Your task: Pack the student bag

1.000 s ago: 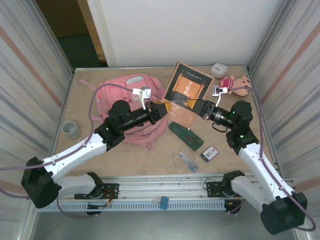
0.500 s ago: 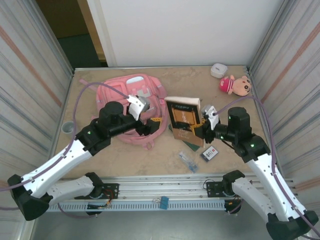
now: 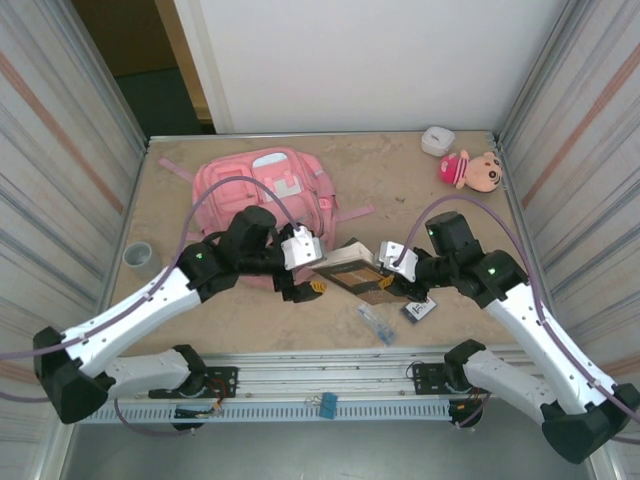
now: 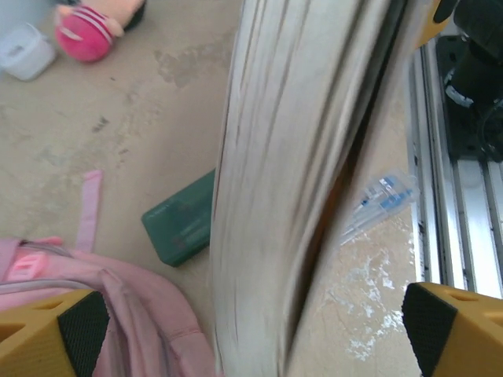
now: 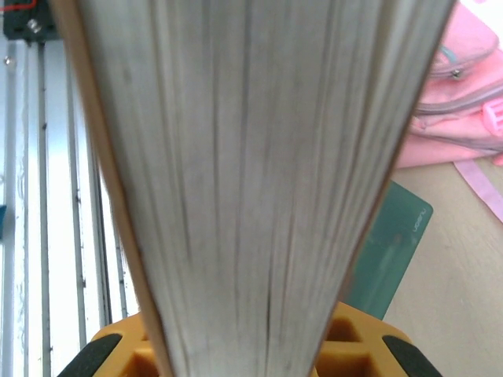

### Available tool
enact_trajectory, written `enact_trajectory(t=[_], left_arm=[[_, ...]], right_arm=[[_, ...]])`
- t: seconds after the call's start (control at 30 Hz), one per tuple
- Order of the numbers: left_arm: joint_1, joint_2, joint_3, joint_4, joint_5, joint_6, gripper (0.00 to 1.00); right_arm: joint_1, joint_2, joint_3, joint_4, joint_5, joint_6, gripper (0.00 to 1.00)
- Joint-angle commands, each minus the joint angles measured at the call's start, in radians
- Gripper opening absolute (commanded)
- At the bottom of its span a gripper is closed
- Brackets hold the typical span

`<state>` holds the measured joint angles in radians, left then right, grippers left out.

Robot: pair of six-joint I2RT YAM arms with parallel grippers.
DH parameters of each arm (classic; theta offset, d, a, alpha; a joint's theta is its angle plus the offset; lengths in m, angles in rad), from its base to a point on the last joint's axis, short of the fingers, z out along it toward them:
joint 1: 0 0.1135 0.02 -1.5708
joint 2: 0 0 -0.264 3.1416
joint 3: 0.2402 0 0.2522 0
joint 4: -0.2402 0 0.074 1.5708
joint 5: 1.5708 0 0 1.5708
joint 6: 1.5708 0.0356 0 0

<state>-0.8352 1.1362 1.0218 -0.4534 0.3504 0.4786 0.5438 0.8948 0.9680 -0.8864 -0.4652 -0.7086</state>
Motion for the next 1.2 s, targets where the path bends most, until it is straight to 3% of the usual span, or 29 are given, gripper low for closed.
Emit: enact_trajectory(t=[0.0,0.1,0.23,0.33,0.4,0.53,0.67,0.9,1.0,1.07,1.17], left_arm=[[-0.018,0.034,0.040,-0.004,0.075,0.035,0.96],[-0.021,0.068,0.055,0.004,0.104,0.029,0.80],[-0.018,0.071,0.053,0.008,0.129,0.023,0.47],[0.017,0.028,0.006,0.055,0.169,-0.006,0.14],[0.048,-0.021,-0.045,0.124,0.210,-0.052,0.04],[0.125,-0.131,-0.160,0.309,0.304,-0.189,0.02],[0.183,-0.205,-0.248,0.492,0.378,-0.332,0.02],[0.219,-0.254,-0.301,0.674,0.473,-0.455,0.02],[0.222,-0.256,-0.307,0.734,0.467,-0.494,0.03],[0.223,-0.256,-0.322,0.788,0.445,-0.520,0.04],[0.223,-0.236,-0.321,0.807,0.437,-0.536,0.05]], right_arm=[[0.048,0.027,0.057,0.007,0.024,-0.063,0.02],[0.078,0.064,0.074,0.015,0.031,-0.070,0.01],[0.078,0.075,0.074,0.069,0.017,-0.045,0.06],[0.052,0.041,0.048,0.149,-0.022,0.001,0.26],[0.012,0.004,0.013,0.233,-0.068,0.076,0.42],[-0.126,-0.085,-0.118,0.477,-0.189,0.395,0.72],[-0.257,-0.146,-0.250,0.688,-0.392,0.657,0.89],[-0.329,-0.160,-0.350,0.919,-0.481,0.924,0.93],[-0.332,-0.138,-0.359,1.013,-0.581,0.978,0.91],[-0.332,-0.117,-0.356,1.045,-0.668,0.986,0.86],[-0.332,-0.081,-0.341,1.084,-0.735,1.016,0.71]])
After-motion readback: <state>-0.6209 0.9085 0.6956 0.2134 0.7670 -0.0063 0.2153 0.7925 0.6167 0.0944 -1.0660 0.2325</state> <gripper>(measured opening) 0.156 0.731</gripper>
